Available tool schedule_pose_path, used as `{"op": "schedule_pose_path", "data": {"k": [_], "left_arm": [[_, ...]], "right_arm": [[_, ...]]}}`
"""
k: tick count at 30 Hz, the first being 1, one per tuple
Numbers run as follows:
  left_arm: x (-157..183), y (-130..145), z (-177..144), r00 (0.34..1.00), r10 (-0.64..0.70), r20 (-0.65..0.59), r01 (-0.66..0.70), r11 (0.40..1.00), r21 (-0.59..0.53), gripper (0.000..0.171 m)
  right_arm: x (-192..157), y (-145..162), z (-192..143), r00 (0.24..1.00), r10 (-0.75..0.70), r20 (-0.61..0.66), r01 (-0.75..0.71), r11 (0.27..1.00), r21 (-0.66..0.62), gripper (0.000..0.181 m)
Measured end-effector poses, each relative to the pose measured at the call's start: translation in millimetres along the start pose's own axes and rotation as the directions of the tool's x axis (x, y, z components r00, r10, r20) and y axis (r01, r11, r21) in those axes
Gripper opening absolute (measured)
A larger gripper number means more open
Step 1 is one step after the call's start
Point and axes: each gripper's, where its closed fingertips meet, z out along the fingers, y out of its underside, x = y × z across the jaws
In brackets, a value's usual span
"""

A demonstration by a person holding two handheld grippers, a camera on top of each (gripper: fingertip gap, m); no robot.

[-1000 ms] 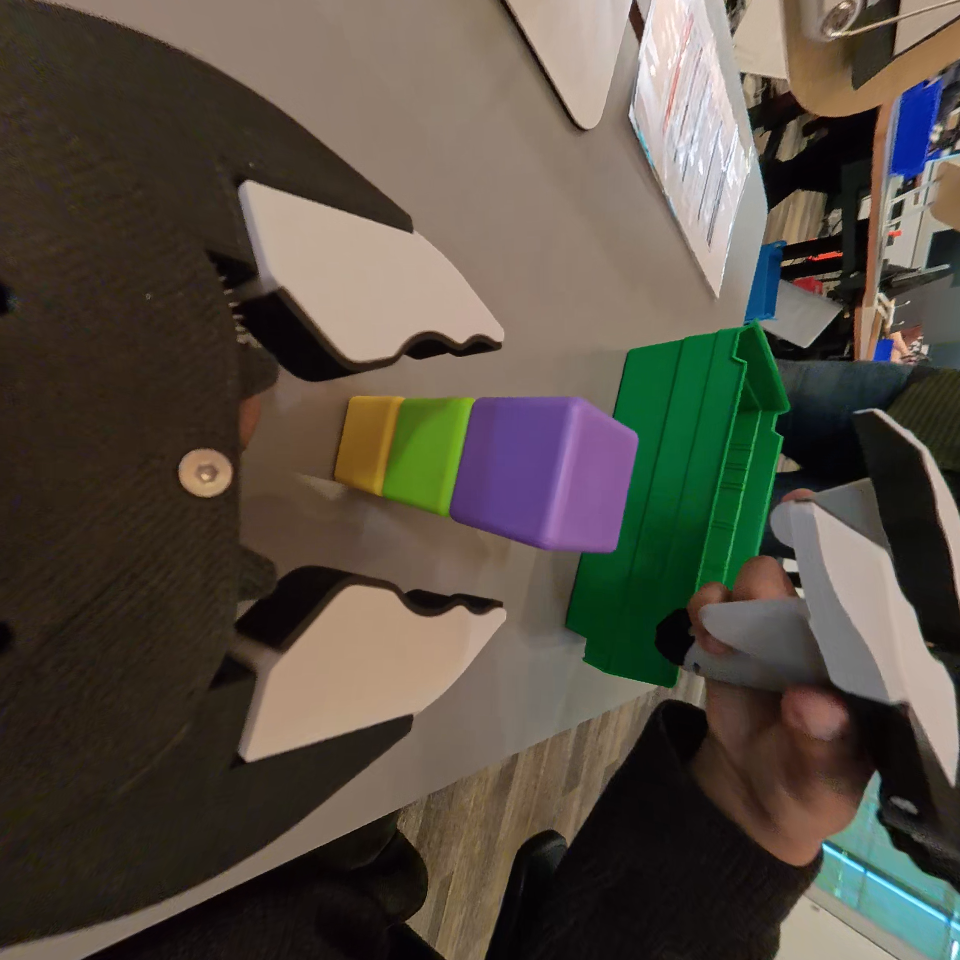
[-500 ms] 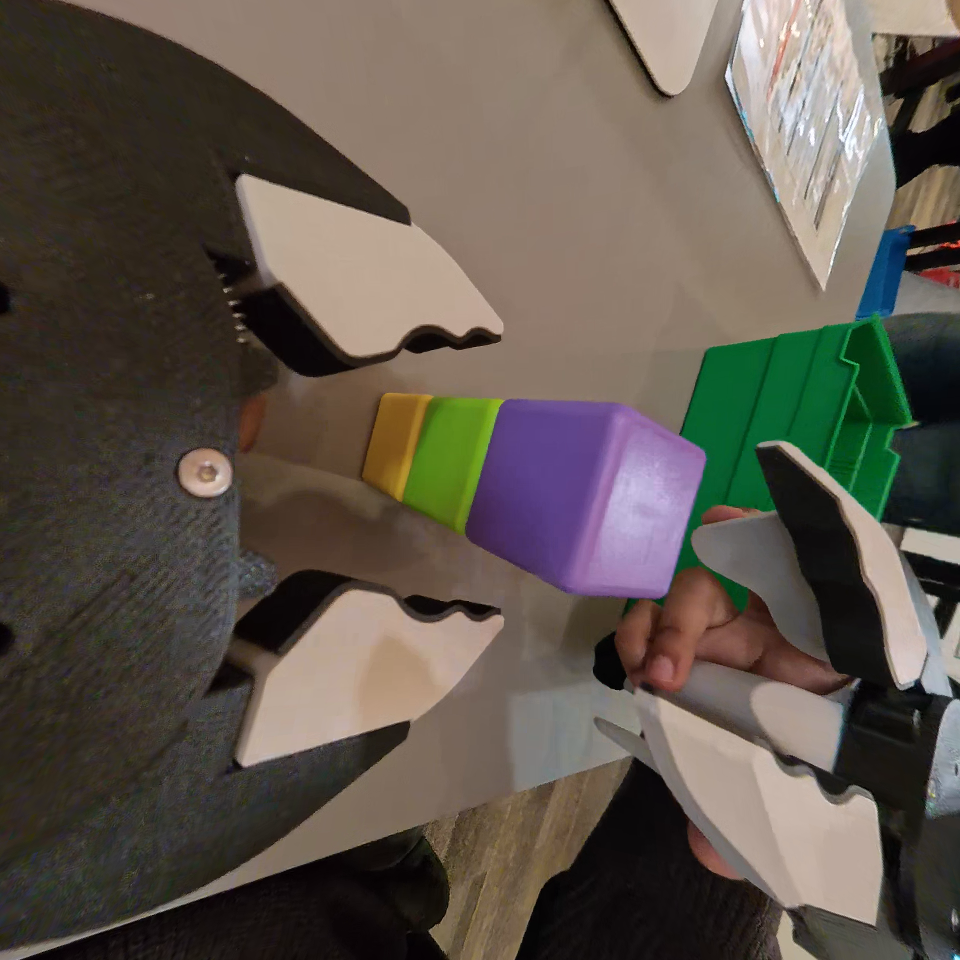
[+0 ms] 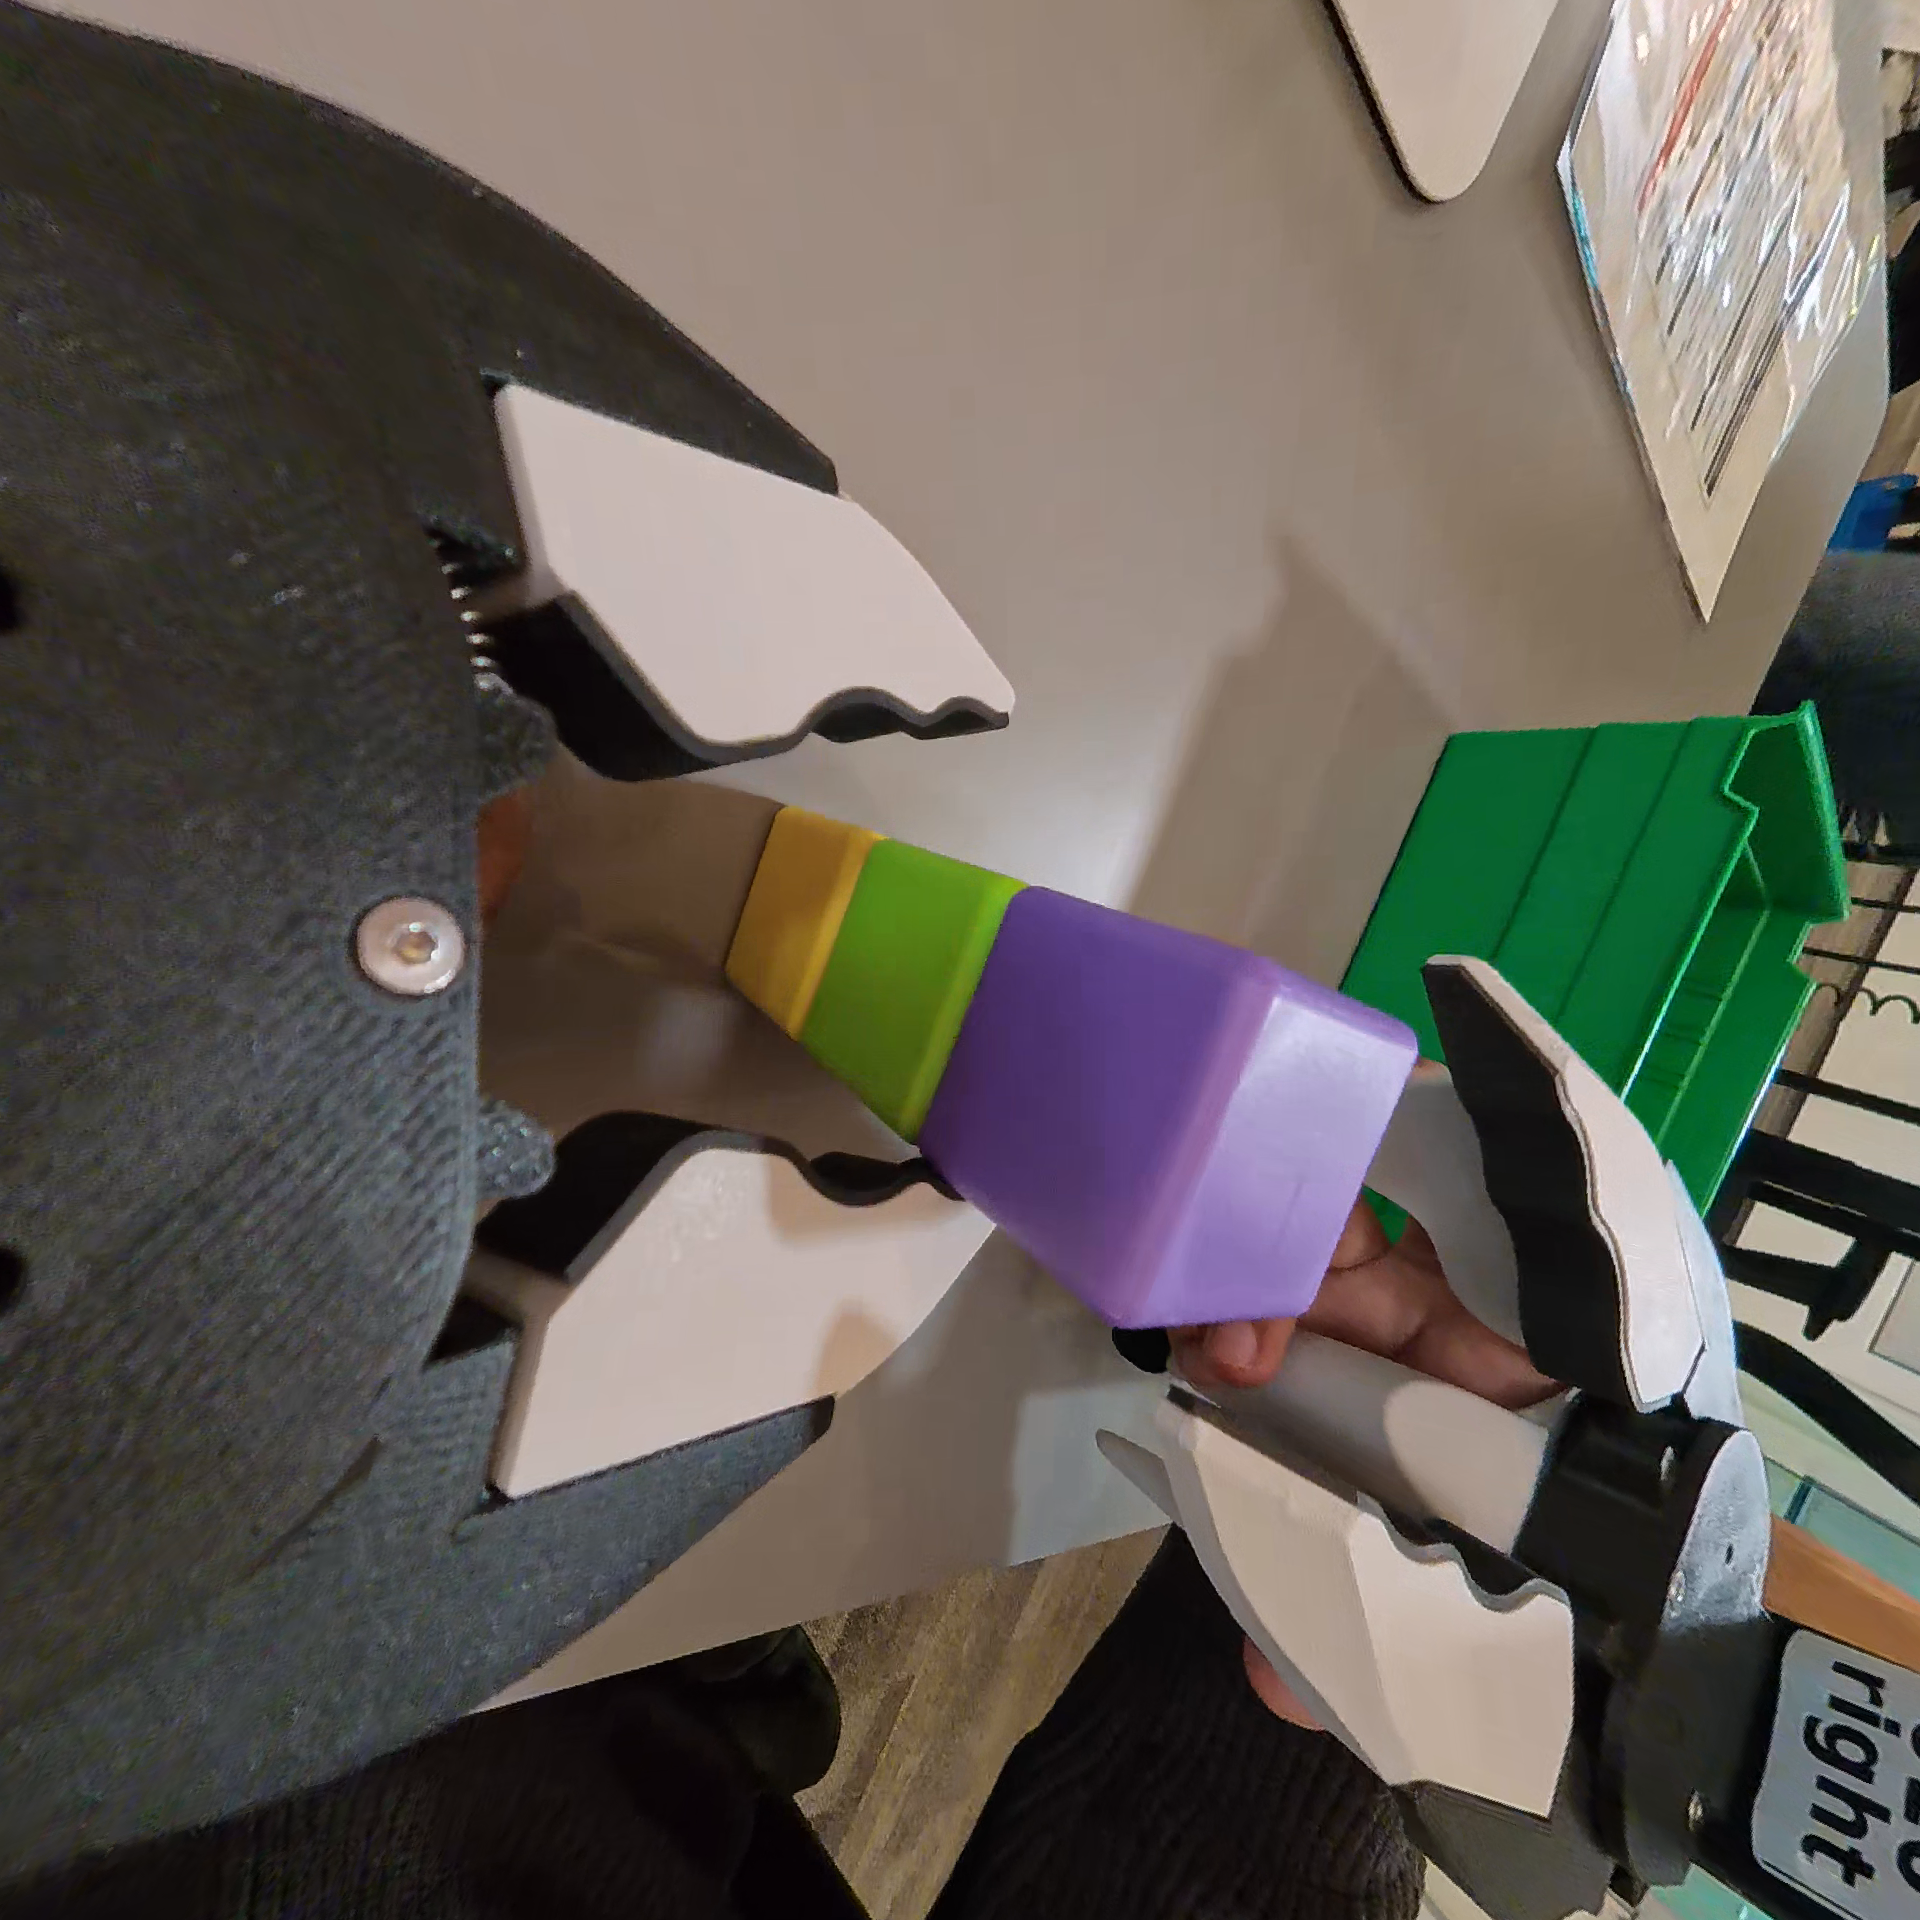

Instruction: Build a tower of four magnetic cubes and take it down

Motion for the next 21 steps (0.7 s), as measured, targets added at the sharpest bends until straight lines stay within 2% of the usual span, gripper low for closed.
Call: {"op": "schedule_pose_path", "data": {"k": [21], "left_arm": [[4.5, 2.8, 3.1, 0.999, 0.043, 0.008, -0.043, 0.999, -0.026, 0.077]], "right_arm": [[-1.4, -1.8, -0.6, 1.000, 0.001, 0.008, -0.001, 1.000, 0.011, 0.073]]}}
